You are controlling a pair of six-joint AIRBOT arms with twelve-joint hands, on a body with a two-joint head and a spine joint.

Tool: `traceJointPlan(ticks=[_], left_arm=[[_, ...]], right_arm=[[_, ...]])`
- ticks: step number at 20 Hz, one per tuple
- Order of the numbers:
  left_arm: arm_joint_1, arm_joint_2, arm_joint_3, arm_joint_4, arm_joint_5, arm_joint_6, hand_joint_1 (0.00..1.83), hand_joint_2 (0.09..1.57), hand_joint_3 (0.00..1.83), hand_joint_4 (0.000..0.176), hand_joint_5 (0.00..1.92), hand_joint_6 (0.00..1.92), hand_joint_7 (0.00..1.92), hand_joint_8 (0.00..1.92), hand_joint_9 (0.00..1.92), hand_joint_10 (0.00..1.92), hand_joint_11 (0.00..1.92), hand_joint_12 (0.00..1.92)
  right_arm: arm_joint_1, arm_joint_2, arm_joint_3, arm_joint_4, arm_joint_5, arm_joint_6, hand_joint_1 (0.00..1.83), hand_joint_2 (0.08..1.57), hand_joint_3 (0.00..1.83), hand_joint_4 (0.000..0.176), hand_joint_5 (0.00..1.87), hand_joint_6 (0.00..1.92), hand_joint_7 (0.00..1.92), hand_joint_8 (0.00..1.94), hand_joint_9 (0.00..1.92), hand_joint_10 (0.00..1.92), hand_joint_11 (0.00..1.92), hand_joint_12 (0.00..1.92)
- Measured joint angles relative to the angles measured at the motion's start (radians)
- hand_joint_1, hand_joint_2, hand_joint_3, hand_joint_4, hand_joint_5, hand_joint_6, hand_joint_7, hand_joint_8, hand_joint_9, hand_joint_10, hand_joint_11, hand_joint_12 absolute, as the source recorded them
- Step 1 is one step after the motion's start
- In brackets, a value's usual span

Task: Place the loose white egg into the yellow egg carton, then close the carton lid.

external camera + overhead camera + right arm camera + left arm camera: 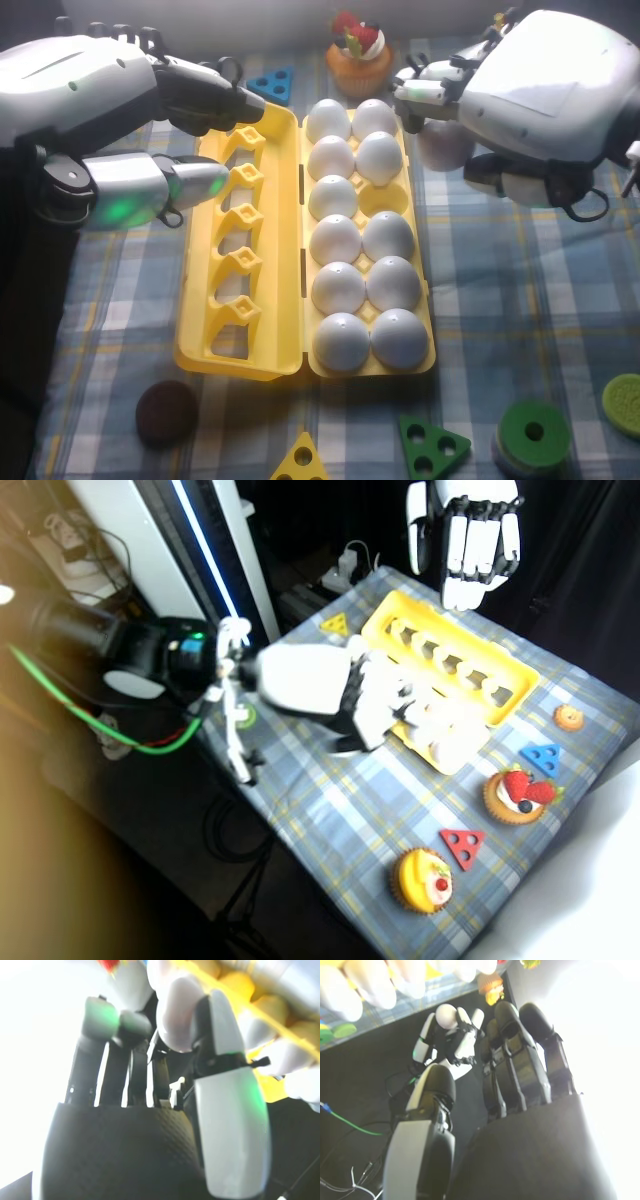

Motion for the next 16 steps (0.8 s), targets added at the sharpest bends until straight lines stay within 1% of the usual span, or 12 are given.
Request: traceJointPlan(ticks=[1,2,3,5,6,10,11,12,13,14,15,16], left_arm=[[0.005,0.0,0.0,-0.008,0.001,0.003,0.54,1.41,0.0,0.0,0.53,0.01,0.63,0.0,0.63,0.14,0.15,1.42],[0.012,0.0,0.0,-0.012,-0.001,0.004,0.54,1.41,0.0,0.0,0.53,0.0,0.62,0.0,0.62,0.13,0.14,1.41],[0.012,0.0,0.0,-0.013,0.005,0.005,0.57,1.4,0.0,0.0,0.55,0.01,0.65,0.01,0.64,0.14,0.17,1.43],[0.013,0.003,0.0,-0.018,0.004,0.004,0.54,1.41,0.0,0.0,0.57,0.02,0.68,0.02,0.67,0.15,0.21,1.45],[0.013,0.003,0.0,-0.021,0.002,0.005,0.51,1.43,0.01,0.0,0.56,0.01,0.67,0.01,0.66,0.15,0.2,1.44],[0.017,0.005,0.001,-0.024,0.005,0.01,0.49,1.43,0.0,0.0,0.56,0.01,0.66,0.0,0.66,0.14,0.19,1.42],[0.017,0.005,0.001,-0.024,0.005,0.01,0.49,1.43,0.0,0.0,0.56,0.01,0.66,0.0,0.66,0.14,0.2,1.42],[0.017,0.005,0.001,-0.024,0.005,0.01,0.49,1.44,0.0,0.0,0.56,0.01,0.66,0.0,0.67,0.14,0.21,1.42],[0.017,0.005,0.001,-0.024,0.005,0.01,0.48,1.44,0.0,0.0,0.55,0.0,0.66,0.0,0.66,0.14,0.2,1.42],[0.017,0.004,0.001,-0.024,0.005,0.01,0.48,1.44,0.0,0.0,0.55,0.0,0.66,0.0,0.66,0.14,0.2,1.42],[0.017,0.005,0.001,-0.024,0.005,0.01,0.5,1.43,0.0,0.0,0.55,0.0,0.64,0.0,0.65,0.13,0.19,1.43],[0.017,0.004,0.001,-0.024,0.005,0.01,0.55,1.42,0.0,0.0,0.57,0.01,0.67,0.01,0.68,0.15,0.22,1.44]], right_arm=[[0.002,-0.008,0.005,-0.002,-0.007,0.0,1.06,1.26,0.1,0.0,0.61,1.5,1.06,1.94,1.42,1.92,1.58,1.92],[0.002,-0.014,0.007,-0.002,-0.008,0.0,1.05,1.29,0.04,0.0,0.61,1.52,0.99,1.94,1.31,1.92,1.48,1.92],[0.002,-0.023,0.01,-0.004,-0.01,0.0,1.13,1.33,0.02,0.0,0.47,1.54,0.78,1.7,0.87,1.75,1.02,1.92],[0.003,-0.04,0.01,-0.016,-0.013,0.0,1.16,1.29,0.0,0.0,0.62,1.39,0.76,1.58,0.8,1.75,0.92,1.92],[0.008,-0.049,0.009,-0.025,-0.015,0.0,1.18,1.29,0.0,0.0,0.64,1.27,0.73,1.7,1.0,1.89,1.13,1.92],[0.014,-0.071,0.014,-0.04,-0.017,0.0,1.21,1.26,0.0,0.0,0.7,1.16,0.78,1.6,0.8,1.73,0.89,1.92],[0.014,-0.076,0.018,-0.04,-0.018,0.0,1.21,1.26,0.0,0.0,0.72,1.11,0.75,1.64,0.84,1.82,0.98,1.92],[0.021,-0.082,0.024,-0.041,-0.024,0.0,1.14,1.22,0.0,0.0,0.78,1.26,1.02,1.78,1.28,1.92,1.41,1.92],[0.026,-0.09,0.029,-0.045,-0.024,-0.001,1.12,1.21,0.0,0.0,0.8,1.25,1.15,1.91,1.44,1.92,1.56,1.92],[0.028,-0.099,0.035,-0.045,-0.024,0.0,1.12,1.21,0.0,0.0,0.8,1.25,1.15,1.91,1.44,1.92,1.56,1.92],[0.029,-0.114,0.043,-0.048,-0.025,0.0,1.11,1.23,0.0,0.0,0.75,1.31,1.39,1.94,1.68,1.92,1.78,1.92],[0.031,-0.124,0.047,-0.048,-0.035,0.0,1.11,1.22,0.0,0.0,0.76,1.3,1.21,1.93,1.5,1.92,1.61,1.92]])
